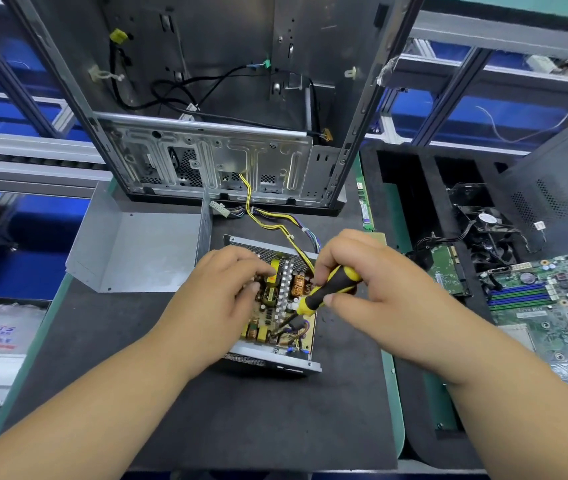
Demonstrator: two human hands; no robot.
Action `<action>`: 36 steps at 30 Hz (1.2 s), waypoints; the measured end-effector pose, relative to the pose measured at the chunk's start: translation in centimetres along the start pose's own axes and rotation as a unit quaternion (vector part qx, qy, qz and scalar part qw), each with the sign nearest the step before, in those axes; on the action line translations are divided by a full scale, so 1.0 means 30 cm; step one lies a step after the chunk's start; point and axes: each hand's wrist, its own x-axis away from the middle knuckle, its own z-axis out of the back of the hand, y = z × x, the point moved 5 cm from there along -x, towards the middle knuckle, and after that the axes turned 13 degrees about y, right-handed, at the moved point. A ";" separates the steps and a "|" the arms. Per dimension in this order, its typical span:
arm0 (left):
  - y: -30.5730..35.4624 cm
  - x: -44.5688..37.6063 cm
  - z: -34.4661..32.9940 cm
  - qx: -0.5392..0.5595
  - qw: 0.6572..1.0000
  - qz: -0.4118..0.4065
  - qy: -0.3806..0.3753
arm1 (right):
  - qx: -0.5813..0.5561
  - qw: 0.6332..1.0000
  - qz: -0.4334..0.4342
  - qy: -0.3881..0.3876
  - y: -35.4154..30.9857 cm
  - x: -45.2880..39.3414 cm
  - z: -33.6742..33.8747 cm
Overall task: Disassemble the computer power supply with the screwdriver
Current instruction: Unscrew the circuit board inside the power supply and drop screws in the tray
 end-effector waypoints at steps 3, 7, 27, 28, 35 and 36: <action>-0.018 -0.009 0.020 0.095 0.993 0.076 0.000 | -0.016 0.998 0.013 0.059 -0.014 -0.008 0.072; -0.012 -0.028 0.024 0.185 0.967 0.164 -0.055 | -0.086 0.988 0.003 0.126 -0.017 -0.013 0.151; 0.269 -0.269 -0.129 -0.016 0.998 0.044 -0.042 | -0.141 0.954 -0.065 0.256 0.223 -0.001 0.389; 0.300 -0.291 -0.167 -0.071 0.995 -0.003 -0.068 | -0.125 0.954 -0.068 0.265 0.245 -0.004 0.398; 0.306 -0.459 -0.446 -0.381 0.897 -0.037 -0.220 | -0.065 0.952 -0.061 0.292 0.344 -0.019 0.468; 0.286 -0.477 -0.469 -0.388 0.892 -0.014 -0.233 | -0.064 0.953 -0.062 0.289 0.358 -0.019 0.476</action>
